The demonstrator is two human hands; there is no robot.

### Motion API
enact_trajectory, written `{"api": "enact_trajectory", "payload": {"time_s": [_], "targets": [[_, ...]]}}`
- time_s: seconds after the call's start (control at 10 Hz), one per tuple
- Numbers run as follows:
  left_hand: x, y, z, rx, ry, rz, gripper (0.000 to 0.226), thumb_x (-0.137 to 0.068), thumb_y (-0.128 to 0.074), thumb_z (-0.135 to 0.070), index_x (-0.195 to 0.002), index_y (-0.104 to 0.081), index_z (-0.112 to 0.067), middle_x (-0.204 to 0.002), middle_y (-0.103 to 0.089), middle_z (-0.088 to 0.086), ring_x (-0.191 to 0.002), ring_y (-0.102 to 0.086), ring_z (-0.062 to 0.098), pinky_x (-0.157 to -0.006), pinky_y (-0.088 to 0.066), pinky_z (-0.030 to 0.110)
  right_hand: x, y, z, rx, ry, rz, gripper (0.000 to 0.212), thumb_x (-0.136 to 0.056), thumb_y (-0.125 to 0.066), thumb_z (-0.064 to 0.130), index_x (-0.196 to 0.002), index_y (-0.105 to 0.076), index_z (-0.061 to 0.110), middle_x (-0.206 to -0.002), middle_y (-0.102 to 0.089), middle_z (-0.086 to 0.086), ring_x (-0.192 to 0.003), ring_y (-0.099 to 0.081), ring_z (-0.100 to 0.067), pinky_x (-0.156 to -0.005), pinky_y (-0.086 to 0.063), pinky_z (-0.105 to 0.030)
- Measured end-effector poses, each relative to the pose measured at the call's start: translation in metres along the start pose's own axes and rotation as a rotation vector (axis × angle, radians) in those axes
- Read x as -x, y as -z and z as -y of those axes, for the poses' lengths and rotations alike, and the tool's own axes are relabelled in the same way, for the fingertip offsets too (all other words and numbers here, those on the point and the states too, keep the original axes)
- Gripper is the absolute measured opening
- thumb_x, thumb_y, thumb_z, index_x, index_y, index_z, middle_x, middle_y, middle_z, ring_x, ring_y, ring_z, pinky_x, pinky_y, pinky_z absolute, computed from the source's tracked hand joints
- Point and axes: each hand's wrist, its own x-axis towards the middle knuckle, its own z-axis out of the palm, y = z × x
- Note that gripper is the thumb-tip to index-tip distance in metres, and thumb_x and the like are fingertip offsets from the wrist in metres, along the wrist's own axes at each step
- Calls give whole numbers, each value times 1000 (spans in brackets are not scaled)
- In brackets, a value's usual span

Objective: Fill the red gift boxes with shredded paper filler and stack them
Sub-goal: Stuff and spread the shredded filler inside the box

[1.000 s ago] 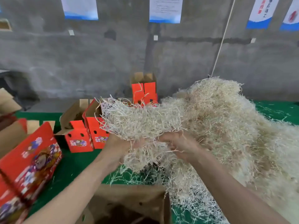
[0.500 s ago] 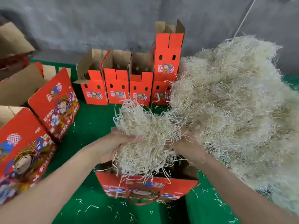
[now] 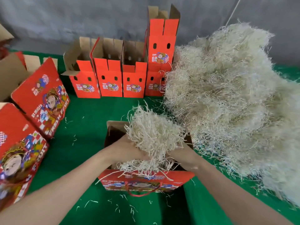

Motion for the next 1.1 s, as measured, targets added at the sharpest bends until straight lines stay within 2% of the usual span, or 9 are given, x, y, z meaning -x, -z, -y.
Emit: {"api": "enact_trajectory", "payload": {"time_s": [0.1, 0.2, 0.4, 0.6, 0.7, 0.8, 0.9, 1.0, 1.1], "targets": [[-5, 2, 9, -36, -81, -54, 52, -84, -66, -17, -131, -44, -11, -128, -51, -6, -124, -43, 8, -91, -13, -5, 0, 6, 5, 180, 95, -8, 19, -91, -48, -1, -107, -57, 4, -103, -67, -1, -99, -61, -13, -86, -45, -28], [-1, 11, 15, -66, -94, -86, 42, -83, -67, -10, -114, -46, -30, -100, -50, -25, -96, -48, -18, -79, -22, -11, 3, 23, 3, 326, 79, -33, 32, -91, -54, 10, -122, -53, 2, -124, -56, -10, -114, -53, -25, -93, -39, -25], [4, 20, 33, -91, -122, -102, 53, -79, -69, -5, -100, -38, -43, -92, -39, -33, -80, -34, -29, -74, -15, -14, 1, 35, -6, 246, 161, -18, 9, -83, -62, 13, -74, -59, 13, -81, -62, -3, -83, -61, -17, -81, -46, -31], [-7, 11, 22, -283, -135, -15, 39, -84, -62, -9, -115, -53, -31, -96, -35, -34, -83, -41, -23, -71, -12, -18, 5, 26, 3, -19, 265, 272, 41, -68, -57, 4, -102, -58, 29, -97, -69, 9, -97, -62, -7, -82, -52, -20], [-6, 17, 30, -354, -66, -69, 40, -90, -55, -14, -129, -48, -15, -108, -51, -8, -106, -50, 7, -89, -22, -4, 3, 35, -1, 22, 218, 47, 40, -76, -54, -10, -96, -59, 25, -100, -64, -1, -100, -60, -18, -96, -43, -33], [-7, 15, 24, -292, 16, -133, 53, -87, -61, -17, -136, -41, -13, -123, -51, -12, -110, -49, 5, -87, -30, -1, 4, 39, 1, -244, 223, 101, 33, -79, -56, 1, -105, -51, 21, -102, -57, -4, -86, -62, -10, -78, -51, -21], [-14, 2, 3, -191, -205, -19, 53, -80, -71, -16, -127, -50, -27, -114, -47, -31, -112, -47, -3, -95, -21, -3, 3, 17, 12, -207, 187, 323, 52, -71, -71, 27, -115, -45, 29, -105, -65, 9, -90, -63, 4, -73, -47, -14], [-14, 0, 3, 46, -213, 99, 68, -70, -81, -29, -129, -48, -33, -126, -58, -17, -118, -53, 2, -107, -36, 26, -8, 5, 13, -134, 153, 146, 51, -77, -71, 18, -117, -43, 29, -108, -62, 10, -93, -61, -3, -92, -47, -29], [-4, 28, 19, 237, -24, -161, 85, -56, -82, -34, -132, -45, -28, -135, -50, -6, -114, -51, 7, -98, -38, 24, -3, 30, 6, -172, 84, -11, 44, -80, -67, 9, -107, -36, 26, -99, -62, 9, -68, -61, 3, -81, -48, -24]]}}
